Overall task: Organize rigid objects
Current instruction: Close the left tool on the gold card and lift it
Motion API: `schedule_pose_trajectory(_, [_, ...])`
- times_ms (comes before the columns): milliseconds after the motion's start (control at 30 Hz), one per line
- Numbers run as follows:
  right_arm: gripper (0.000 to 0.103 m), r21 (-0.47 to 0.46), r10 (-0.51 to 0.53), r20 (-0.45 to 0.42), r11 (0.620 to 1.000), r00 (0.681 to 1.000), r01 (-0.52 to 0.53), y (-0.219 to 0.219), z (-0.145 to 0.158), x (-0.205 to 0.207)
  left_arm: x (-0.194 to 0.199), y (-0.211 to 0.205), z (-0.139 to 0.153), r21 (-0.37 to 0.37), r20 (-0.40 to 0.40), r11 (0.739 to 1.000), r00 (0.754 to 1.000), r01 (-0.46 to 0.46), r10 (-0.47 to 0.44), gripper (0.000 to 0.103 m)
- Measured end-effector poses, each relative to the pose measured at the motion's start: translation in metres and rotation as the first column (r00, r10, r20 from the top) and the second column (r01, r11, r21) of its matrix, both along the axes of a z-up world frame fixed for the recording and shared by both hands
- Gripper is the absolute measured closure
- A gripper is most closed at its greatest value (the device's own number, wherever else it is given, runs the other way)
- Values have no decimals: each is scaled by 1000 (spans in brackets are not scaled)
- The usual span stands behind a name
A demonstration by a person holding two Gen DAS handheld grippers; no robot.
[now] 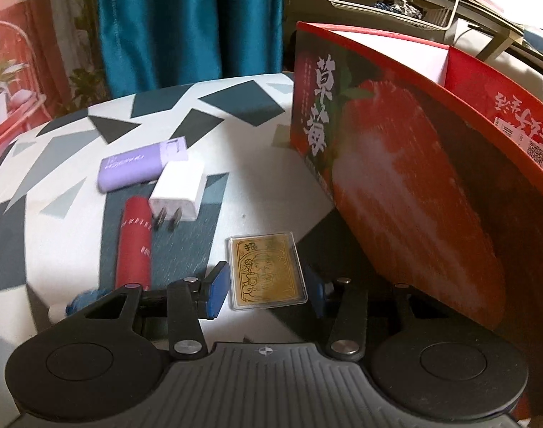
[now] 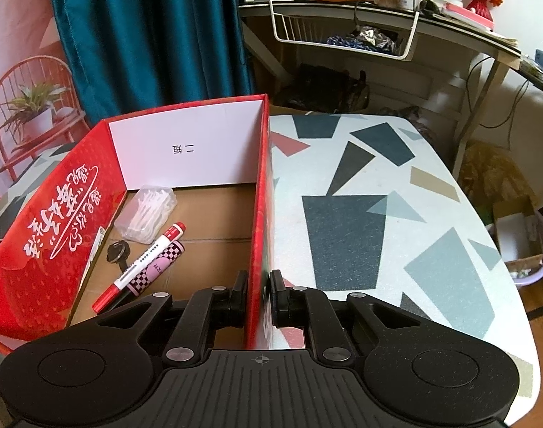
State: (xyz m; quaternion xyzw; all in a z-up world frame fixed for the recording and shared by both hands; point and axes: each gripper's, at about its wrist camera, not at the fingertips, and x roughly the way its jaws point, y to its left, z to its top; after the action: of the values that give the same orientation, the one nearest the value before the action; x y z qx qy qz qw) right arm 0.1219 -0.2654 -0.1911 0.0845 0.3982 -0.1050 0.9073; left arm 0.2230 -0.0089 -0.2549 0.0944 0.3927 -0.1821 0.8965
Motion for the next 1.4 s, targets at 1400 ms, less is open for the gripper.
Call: schedule_pose_trajectory(1400, [92, -8, -32, 27, 999, 999, 32, 5, -3, -4, -19, -1, -1, -60, 21, 994, 996, -87, 89, 56])
